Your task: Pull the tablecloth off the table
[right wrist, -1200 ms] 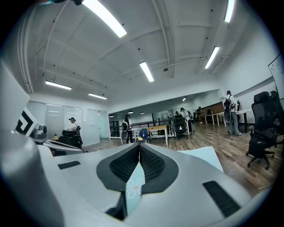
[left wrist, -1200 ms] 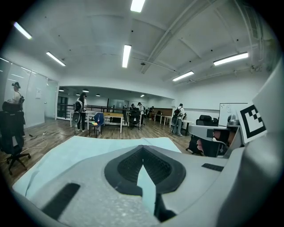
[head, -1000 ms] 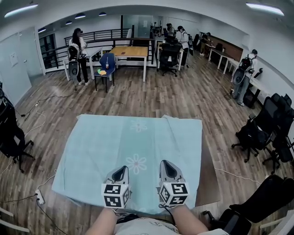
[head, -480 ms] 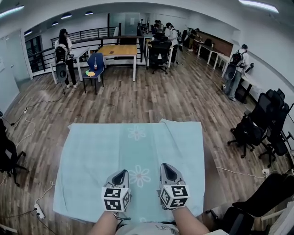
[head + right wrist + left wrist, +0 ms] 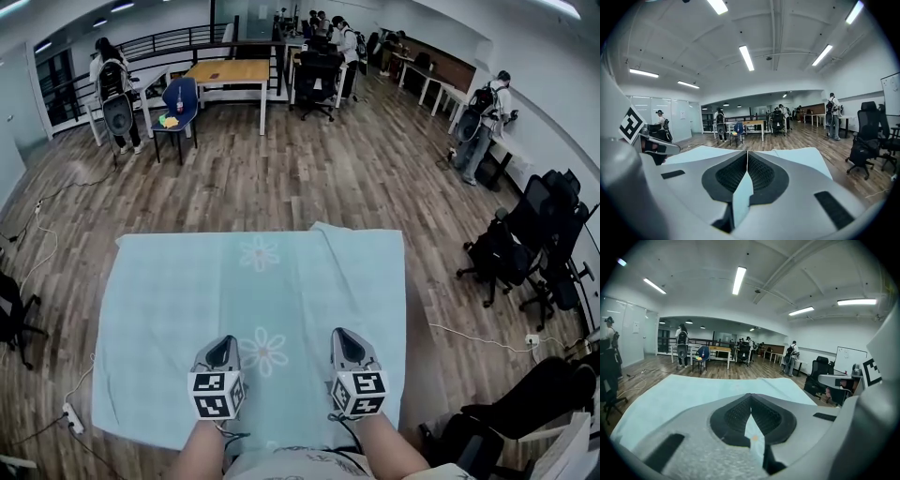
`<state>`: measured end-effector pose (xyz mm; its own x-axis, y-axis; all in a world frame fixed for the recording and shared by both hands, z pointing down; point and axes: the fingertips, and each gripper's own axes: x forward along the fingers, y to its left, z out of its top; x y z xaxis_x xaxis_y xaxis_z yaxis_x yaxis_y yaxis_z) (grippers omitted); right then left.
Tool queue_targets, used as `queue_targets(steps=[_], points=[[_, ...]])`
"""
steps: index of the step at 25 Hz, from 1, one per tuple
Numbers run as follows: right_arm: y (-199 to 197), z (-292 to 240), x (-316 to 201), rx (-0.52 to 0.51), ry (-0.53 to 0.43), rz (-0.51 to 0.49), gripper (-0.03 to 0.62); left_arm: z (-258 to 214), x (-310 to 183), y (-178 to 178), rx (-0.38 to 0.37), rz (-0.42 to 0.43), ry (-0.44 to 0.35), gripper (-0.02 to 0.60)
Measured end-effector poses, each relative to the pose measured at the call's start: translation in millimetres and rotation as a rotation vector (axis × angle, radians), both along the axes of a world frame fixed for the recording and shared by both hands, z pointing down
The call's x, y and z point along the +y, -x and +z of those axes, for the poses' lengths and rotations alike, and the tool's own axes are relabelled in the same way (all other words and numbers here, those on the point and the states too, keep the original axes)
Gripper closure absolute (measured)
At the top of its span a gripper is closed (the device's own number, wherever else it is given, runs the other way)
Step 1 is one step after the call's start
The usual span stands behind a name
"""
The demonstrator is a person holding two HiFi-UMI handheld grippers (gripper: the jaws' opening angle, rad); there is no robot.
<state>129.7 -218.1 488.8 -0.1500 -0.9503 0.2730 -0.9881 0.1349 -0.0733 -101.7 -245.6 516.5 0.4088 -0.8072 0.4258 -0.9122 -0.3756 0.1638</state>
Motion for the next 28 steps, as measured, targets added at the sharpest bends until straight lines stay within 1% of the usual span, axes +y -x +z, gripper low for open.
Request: queue_targets(steps=[5, 8, 9, 10, 11, 13, 14, 16, 17, 19, 21, 25, 28], points=[[-39.2, 32.9, -31.6, -0.002, 0.06, -0.014, 0.579, 29.6, -11.5, 18.9, -0.029, -0.105, 0.064, 0.569], [-58.1, 54.5, -53.8, 0.0, 0.103, -0.021, 0.578, 53.4, -15.6, 35.6, -0.024, -0.171, 0.132, 0.567], [-64.6, 62.3, -59.6, 0.006, 0.116, -0.02, 0.579, 63.0, -14.6, 41.4, -0.02, -0.192, 0.16, 0.555], [-71.2, 69.5, -65.7, 0.015, 0.128, -0.019, 0.577, 72.7, -13.8, 46.9, -0.017, -0.213, 0.185, 0.519], [-78.1, 76.1, -71.9, 0.025, 0.138, -0.019, 0.577, 82.1, -13.1, 52.2, -0.018, -0.234, 0.208, 0.466], [-91.5, 89.9, -83.8, 0.047, 0.161, -0.023, 0.573, 99.9, -11.7, 63.9, -0.033, -0.277, 0.245, 0.408], [-97.4, 98.2, -89.7, 0.058, 0.176, -0.032, 0.557, 108.4, -11.1, 70.7, -0.045, -0.301, 0.258, 0.396], [-108.1, 119.0, -102.1, 0.084, 0.215, -0.058, 0.485, 126.4, -10.1, 86.1, -0.062, -0.35, 0.281, 0.38], [-113.7, 130.3, -107.9, 0.099, 0.236, -0.071, 0.477, 135.8, -9.4, 93.7, -0.059, -0.372, 0.292, 0.376], [-125.6, 150.6, -119.2, 0.132, 0.275, -0.093, 0.456, 153.1, -8.2, 108.4, -0.037, -0.414, 0.319, 0.344], [-139.0, 166.9, -131.3, 0.169, 0.31, -0.1, 0.42, 168.0, -6.8, 124.1, -0.031, -0.455, 0.346, 0.33], [-162.6, 192.6, -153.1, 0.22, 0.372, -0.077, 0.392, 193.3, -0.7, 152.2, -0.101, -0.507, 0.398, 0.316], [-172.0, 210.1, -163.0, 0.238, 0.409, -0.059, 0.387, 210.9, 2.5, 170.2, -0.168, -0.533, 0.431, 0.281]])
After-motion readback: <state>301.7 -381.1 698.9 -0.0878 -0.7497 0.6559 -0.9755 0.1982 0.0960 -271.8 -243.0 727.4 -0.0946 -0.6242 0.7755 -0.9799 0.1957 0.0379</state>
